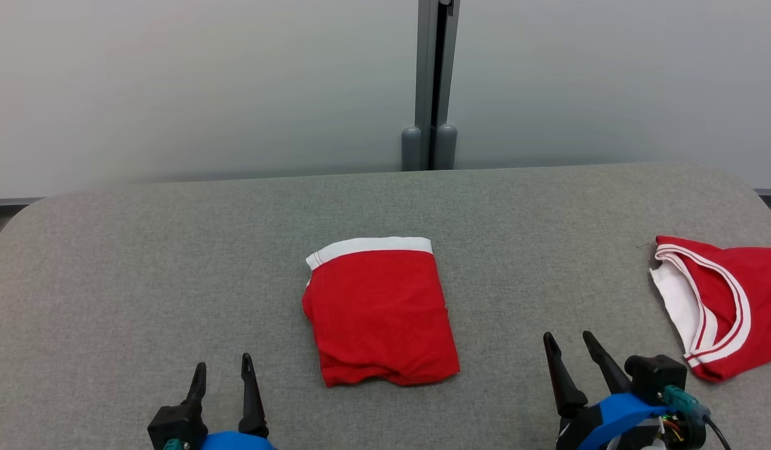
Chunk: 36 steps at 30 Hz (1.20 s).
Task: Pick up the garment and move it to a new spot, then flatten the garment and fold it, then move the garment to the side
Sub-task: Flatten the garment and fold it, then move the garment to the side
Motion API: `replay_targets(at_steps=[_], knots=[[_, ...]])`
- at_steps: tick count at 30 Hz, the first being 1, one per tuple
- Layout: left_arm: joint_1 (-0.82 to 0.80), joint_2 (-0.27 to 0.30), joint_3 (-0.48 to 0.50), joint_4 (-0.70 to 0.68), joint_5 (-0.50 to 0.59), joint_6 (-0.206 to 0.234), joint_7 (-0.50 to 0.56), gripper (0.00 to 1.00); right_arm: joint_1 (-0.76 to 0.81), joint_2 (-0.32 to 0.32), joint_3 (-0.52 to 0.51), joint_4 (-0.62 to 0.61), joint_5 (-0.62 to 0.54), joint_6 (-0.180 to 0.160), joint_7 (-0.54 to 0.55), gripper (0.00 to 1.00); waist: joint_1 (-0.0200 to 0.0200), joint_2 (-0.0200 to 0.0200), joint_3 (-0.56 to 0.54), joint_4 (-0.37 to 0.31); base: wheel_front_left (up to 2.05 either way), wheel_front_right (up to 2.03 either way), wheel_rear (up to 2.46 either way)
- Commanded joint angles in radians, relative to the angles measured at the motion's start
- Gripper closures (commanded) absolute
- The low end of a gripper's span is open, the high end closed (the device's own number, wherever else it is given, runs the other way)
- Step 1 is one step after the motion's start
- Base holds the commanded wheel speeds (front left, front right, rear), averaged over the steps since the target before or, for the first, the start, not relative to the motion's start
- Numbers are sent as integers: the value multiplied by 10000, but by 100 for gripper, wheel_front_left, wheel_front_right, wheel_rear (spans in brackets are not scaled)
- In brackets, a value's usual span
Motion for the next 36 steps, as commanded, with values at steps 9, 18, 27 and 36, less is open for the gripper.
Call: replay_targets(at_steps=[9, 18, 27, 36], knots=[[31, 2, -22, -128, 168, -67, -43, 0, 26, -4, 156, 92, 113, 21, -34, 0, 2, 0, 205, 167, 0, 0, 0], [-710, 1, -682, -302, -52, 38, -43, 0, -1269, -4, 846, 475, 496, 21, -36, 0, 2, 0, 1573, 812, 0, 0, 0], [-1450, 1, -1305, -428, -214, 158, -43, 0, -3123, -18, 1812, 1857, 1693, 21, -33, 0, 2, 0, 2631, 1628, 0, 0, 0], [-1695, 2, -1379, -773, -533, 229, -43, 0, -3841, 59, 2647, 3676, 2420, 28, 31, 100, 2, 0, 3041, 1949, 0, 0, 0]])
